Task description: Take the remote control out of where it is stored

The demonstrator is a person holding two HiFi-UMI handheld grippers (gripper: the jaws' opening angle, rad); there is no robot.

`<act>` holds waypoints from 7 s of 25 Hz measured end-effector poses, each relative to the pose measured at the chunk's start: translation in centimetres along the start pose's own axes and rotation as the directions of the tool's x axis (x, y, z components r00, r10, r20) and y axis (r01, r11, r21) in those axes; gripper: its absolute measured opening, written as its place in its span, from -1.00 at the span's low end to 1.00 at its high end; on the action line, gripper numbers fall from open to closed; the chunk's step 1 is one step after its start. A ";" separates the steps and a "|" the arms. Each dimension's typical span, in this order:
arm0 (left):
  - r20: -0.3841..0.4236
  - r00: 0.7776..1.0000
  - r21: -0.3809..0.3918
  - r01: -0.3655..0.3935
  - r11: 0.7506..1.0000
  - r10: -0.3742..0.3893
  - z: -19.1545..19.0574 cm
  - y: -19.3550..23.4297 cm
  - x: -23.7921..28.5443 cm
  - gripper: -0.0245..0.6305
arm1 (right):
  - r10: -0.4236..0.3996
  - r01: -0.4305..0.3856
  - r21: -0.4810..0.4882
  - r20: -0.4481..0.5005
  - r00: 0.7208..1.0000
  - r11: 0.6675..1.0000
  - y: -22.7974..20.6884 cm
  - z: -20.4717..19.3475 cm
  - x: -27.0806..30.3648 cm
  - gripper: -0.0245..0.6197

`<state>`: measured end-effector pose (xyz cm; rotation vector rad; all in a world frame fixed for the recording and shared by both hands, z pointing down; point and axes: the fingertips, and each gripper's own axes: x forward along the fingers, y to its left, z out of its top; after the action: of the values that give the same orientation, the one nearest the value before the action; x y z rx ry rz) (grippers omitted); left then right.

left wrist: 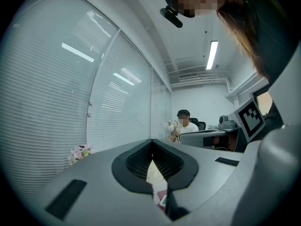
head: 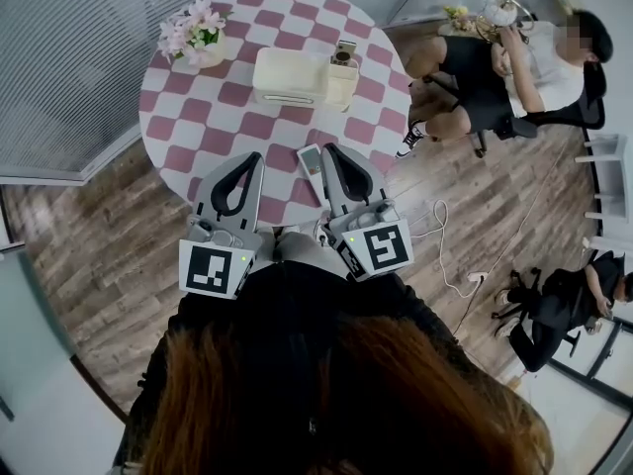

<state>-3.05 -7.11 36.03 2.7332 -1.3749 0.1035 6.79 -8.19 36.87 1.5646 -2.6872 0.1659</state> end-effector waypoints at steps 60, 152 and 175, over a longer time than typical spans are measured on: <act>0.015 0.999 0.047 -0.035 0.998 0.035 0.9 1.5 0.4 -0.90 | -0.314 0.324 0.050 -0.149 0.938 0.945 -18.3 -8.4 12.3 -0.88; 0.011 1.000 0.023 -0.017 1.000 0.016 0.3 1.8 -0.3 -0.90 | -0.311 0.310 0.050 0.013 0.950 0.949 -18.0 -1.1 11.6 -0.35; 0.008 0.998 0.010 0.070 0.997 -0.070 -0.3 -0.9 0.4 -0.90 | -0.304 0.308 0.071 -0.061 0.951 0.949 -12.1 -3.0 -1.2 -0.35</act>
<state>-2.11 -6.84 36.33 2.7895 -1.2821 0.0947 17.84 -12.74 40.74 1.9468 -2.3879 0.3009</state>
